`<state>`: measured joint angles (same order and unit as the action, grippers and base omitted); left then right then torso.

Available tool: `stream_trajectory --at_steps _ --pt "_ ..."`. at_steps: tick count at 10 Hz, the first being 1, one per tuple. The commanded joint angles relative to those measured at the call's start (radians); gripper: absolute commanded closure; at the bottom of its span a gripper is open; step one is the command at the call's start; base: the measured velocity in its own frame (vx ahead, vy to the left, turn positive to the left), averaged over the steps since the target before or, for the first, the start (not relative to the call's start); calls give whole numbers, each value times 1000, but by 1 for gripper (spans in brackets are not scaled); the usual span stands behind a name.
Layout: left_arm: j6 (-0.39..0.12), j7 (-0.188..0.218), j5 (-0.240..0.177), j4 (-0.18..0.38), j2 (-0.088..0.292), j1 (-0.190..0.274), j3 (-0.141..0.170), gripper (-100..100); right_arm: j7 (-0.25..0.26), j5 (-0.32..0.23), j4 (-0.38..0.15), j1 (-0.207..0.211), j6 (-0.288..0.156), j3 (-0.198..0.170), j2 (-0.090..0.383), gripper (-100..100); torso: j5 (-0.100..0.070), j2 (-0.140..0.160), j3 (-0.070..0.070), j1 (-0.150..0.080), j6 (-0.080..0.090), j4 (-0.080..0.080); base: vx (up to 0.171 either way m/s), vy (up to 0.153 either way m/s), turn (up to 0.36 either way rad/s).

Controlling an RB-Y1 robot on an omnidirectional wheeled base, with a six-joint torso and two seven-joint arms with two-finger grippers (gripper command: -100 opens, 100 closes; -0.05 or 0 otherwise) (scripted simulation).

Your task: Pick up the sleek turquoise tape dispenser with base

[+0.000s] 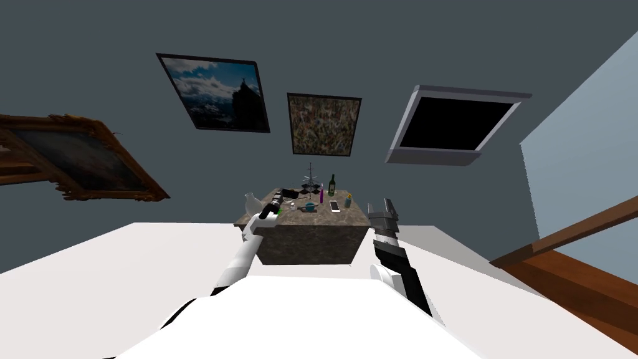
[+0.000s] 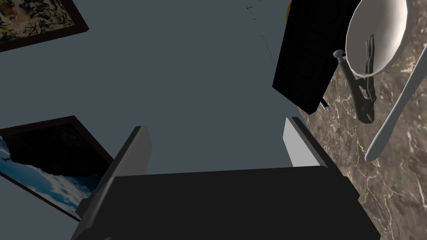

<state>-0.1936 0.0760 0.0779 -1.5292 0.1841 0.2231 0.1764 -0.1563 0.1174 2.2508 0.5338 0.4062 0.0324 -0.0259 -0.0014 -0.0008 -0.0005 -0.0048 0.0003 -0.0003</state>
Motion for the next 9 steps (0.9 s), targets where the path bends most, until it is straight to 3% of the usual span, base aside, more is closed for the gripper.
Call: stream_trajectory --at_steps 1,3,4,9 --pt "-50 11 -5 50 13 50 14 -100 0 0 0 0 0 0 0 0 0 0 0 0 0 0 -36 -70 103" --pt "-70 11 -5 83 13 69 14 -100 0 0 0 0 0 0 0 0 0 0 0 1 0 0 -11 -49 30" --pt "-115 17 -5 124 14 113 28 -100 0 0 0 0 0 0 0 0 1 0 0 3 0 0 -19 -61 84" --pt "-229 29 -5 267 15 234 54 -100 0 0 0 0 0 0 0 0 0 1 1 0 0 0 -29 -74 79"
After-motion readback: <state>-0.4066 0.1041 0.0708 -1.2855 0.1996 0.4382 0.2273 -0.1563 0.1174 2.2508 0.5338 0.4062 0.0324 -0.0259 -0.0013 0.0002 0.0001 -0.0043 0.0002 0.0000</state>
